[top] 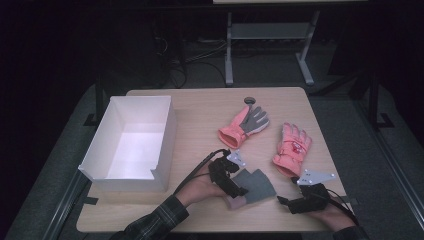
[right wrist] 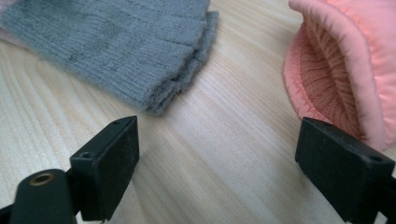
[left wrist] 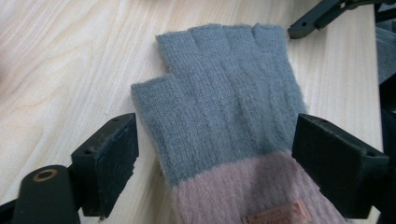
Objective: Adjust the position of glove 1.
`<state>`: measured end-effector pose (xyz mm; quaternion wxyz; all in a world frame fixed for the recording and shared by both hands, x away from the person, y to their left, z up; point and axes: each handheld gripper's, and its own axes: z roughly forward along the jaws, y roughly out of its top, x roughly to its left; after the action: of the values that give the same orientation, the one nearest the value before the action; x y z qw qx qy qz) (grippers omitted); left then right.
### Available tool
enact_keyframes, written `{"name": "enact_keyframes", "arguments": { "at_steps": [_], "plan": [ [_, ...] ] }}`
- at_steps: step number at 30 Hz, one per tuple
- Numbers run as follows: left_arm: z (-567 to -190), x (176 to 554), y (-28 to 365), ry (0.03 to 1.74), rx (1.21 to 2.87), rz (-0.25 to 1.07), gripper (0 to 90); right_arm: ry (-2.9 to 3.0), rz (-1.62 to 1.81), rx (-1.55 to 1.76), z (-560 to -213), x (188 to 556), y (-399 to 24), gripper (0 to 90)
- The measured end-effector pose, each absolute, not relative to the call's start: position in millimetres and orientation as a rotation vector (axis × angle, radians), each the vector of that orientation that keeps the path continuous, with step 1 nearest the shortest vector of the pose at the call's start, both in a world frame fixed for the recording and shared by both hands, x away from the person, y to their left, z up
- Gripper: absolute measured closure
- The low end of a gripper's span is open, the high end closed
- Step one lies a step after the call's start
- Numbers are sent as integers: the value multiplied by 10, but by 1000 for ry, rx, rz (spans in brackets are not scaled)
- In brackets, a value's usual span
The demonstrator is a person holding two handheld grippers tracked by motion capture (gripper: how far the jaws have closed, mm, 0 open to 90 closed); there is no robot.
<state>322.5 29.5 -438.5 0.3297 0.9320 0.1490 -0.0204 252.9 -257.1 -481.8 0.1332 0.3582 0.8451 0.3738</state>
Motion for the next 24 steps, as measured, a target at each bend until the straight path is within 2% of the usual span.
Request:
{"name": "enact_keyframes", "arguments": {
  "at_steps": [12, 16, 21, 24],
  "plan": [
    [-4593, 3278, 250, 447, 2433, -142, 140, 2451, 1085, 1040, -4817, 2529, -2571, 132],
    [-4605, 3269, 240, 435, 2434, -123, 143, 2450, 1083, 1039, -4818, 2528, -2570, 132],
    [-4585, 3247, 230, 406, 2449, -122, 247, 2449, 1082, 1038, -4819, 2527, -2568, 131],
    [-4571, 3235, 222, 368, 2451, -167, 410, 2449, 1082, 1037, -4819, 2527, -2568, 131]
  ]
}}
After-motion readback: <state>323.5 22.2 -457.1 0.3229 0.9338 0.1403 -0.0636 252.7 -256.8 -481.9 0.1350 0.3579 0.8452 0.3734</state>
